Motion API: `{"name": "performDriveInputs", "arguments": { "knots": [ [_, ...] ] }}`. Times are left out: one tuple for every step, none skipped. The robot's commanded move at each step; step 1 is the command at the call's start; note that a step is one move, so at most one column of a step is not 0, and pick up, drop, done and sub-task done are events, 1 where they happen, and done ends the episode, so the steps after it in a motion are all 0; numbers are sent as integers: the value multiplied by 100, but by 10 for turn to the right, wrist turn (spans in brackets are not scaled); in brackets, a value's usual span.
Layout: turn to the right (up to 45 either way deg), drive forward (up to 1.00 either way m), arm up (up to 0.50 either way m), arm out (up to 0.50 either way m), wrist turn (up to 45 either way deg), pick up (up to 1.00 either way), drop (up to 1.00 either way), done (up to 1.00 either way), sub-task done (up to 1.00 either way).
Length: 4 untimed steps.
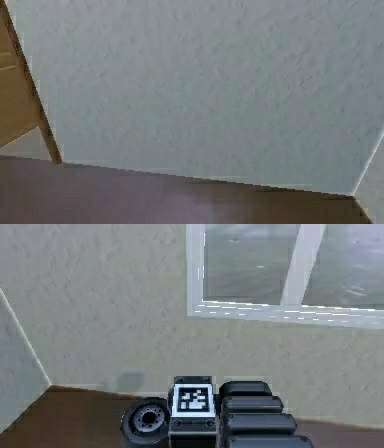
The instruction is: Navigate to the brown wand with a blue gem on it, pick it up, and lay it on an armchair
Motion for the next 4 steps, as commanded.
{"name": "performDriveInputs", "arguments": {
  "knots": [
    [-420, 0, 0, 0, 0, 0, 0, 0, 0],
    [0, 70, 0, 0, 0, 0, 0, 0, 0],
    [-210, 0, 0, 0, 0, 0, 0, 0, 0],
    [0, 100, 0, 0, 0, 0, 0, 0, 0]
  ]
}}
